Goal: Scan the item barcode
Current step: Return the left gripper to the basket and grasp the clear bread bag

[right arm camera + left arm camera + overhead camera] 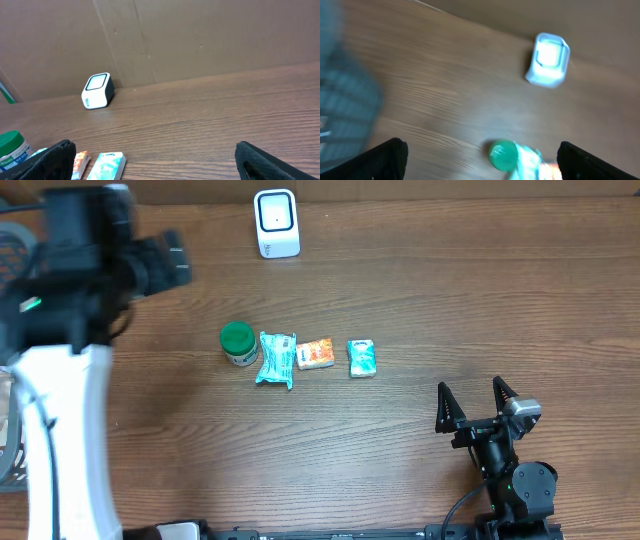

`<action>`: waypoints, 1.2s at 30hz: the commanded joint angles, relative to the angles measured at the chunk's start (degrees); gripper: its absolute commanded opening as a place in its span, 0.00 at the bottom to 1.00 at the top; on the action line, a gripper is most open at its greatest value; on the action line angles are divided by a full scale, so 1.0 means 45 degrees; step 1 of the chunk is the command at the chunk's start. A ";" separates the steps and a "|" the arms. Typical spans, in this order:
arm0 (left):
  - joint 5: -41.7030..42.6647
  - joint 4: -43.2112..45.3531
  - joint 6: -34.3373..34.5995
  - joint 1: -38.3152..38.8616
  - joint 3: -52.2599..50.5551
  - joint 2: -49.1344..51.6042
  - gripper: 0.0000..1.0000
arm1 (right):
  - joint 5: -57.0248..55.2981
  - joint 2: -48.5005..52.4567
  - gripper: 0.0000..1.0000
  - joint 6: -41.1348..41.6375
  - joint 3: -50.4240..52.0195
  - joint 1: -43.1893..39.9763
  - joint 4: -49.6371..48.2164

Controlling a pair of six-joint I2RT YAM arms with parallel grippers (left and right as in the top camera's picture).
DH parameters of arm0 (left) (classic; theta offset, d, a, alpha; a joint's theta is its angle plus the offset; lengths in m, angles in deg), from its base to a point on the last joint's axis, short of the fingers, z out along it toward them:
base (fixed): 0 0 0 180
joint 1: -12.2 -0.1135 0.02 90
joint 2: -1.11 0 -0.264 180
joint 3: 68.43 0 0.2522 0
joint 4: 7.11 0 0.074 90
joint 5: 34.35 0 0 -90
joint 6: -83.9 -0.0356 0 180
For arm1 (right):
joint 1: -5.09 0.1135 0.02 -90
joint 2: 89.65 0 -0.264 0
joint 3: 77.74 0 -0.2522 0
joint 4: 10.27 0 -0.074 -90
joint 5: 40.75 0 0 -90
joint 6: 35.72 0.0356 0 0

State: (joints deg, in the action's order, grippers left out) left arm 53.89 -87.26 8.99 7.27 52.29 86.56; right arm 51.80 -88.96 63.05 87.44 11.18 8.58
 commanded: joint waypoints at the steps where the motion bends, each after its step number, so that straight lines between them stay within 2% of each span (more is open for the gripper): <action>1: -0.0068 -0.0063 0.0627 -0.2113 0.0544 -0.0826 0.99 | -0.0083 -0.0117 1.00 -0.0049 0.0131 0.0073 -0.0087; 10: -0.0092 -0.0199 0.1559 -0.7359 0.0578 -0.1506 0.96 | -0.0078 -0.0117 1.00 -0.0049 0.0136 0.0073 -0.0087; 11: -0.0165 -0.0223 0.1564 -0.7830 0.0447 -0.1428 0.93 | -0.0083 -0.0117 1.00 -0.0049 0.0136 0.0073 -0.0087; 16: -0.0651 -0.0544 0.2016 -0.9423 -0.0549 -0.0801 0.89 | -0.0083 -0.0117 1.00 -0.0049 0.0131 0.0073 -0.0087; 19: -0.1418 -0.0515 0.2030 -0.9787 -0.1073 -0.0442 0.93 | -0.0078 -0.0117 1.00 -0.0049 0.0131 0.0073 -0.0087; 28: -0.3740 -0.0058 0.1588 -0.9918 -0.2822 0.0831 0.96 | -0.0083 -0.0117 1.00 -0.0049 0.0131 0.0073 -0.0087; 36: -0.3303 0.1035 -0.0578 -0.9913 -0.3701 0.1559 0.99 | -0.0078 -0.0117 1.00 -0.0049 0.0136 0.0073 -0.0087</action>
State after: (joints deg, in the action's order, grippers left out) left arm 39.12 -83.30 12.51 -37.04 36.72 91.90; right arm 51.80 -88.96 63.03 87.44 11.18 8.60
